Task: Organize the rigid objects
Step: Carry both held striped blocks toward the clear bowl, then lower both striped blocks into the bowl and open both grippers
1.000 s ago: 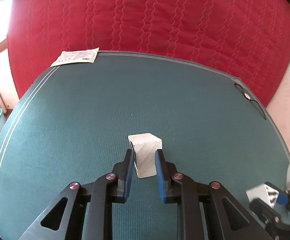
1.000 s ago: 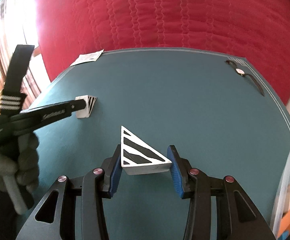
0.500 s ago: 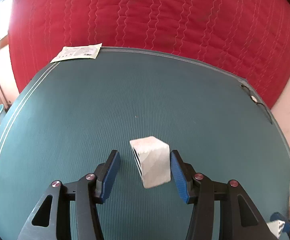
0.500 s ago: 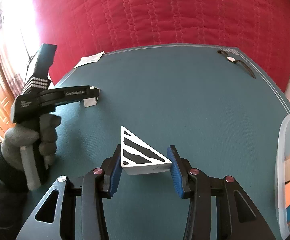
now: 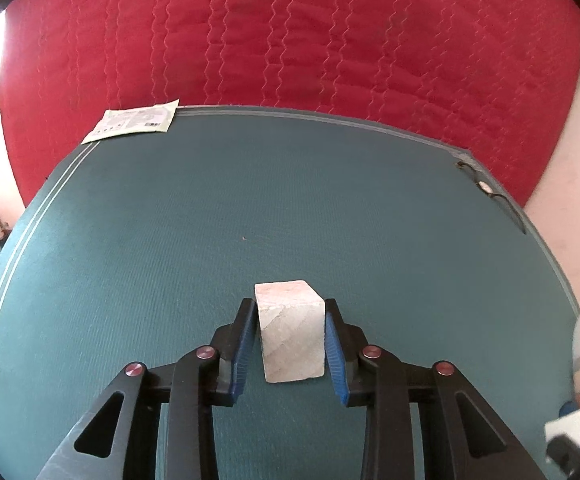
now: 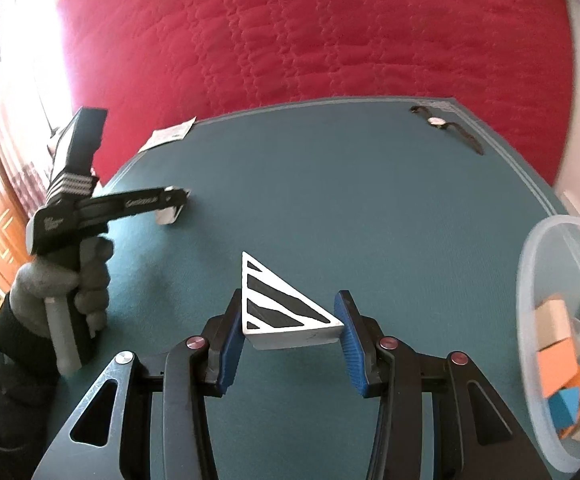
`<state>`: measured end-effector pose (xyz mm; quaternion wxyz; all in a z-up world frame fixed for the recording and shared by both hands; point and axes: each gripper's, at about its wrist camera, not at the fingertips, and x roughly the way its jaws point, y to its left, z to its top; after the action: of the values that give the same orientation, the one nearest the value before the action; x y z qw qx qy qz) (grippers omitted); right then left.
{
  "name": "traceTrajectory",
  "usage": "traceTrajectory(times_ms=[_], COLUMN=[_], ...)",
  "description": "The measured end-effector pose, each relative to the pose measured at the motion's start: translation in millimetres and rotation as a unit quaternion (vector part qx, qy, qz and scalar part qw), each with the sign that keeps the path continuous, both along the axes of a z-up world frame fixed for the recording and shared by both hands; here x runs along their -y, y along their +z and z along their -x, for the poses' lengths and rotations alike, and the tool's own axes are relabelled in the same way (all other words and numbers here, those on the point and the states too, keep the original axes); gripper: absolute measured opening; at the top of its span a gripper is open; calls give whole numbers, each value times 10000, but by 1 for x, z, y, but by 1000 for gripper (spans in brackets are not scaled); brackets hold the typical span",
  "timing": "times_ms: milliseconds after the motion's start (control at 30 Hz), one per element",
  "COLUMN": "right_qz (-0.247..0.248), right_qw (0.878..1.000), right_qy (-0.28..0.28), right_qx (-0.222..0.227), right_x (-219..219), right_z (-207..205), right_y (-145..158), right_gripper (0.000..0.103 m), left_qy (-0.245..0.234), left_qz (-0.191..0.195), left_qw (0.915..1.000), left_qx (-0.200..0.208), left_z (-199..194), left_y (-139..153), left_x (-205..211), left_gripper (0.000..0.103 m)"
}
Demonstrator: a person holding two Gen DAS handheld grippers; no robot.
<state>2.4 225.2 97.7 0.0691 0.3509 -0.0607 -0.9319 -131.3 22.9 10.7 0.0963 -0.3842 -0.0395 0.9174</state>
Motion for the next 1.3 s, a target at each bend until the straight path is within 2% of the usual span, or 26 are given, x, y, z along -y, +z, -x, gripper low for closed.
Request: traceTrajectory(times_ms=[433,767,1100,1200,1300], right_qz=[-48,-120,-137,-196,-262], right_qw=[9943,9797,9687,9676,9649], right_qy=[-1058,-1993,-2477,-2517,-2609], right_qx=[-113,-179,-86,-45,-117], right_x=[-61,-129,-171,-178,-186], right_z=[-26,-56,-64,-69,-76], right_y=[14,19,14,12,13], right_gripper=[45,45,46,57,58], left_qy=[-442,-735,-915,-948,-986], left_qz=[116,166,210,216,233], left_qw=[9982,9961,9942,9940,9937], left_qx=[-393,-461,-529,-511,-480], left_z=[-32,-50,-78,-83,-88], left_y=[19,20,20,20,20], left_x=[-35,-57,-76,-81,-88], left_gripper=[35,35,35,35,35])
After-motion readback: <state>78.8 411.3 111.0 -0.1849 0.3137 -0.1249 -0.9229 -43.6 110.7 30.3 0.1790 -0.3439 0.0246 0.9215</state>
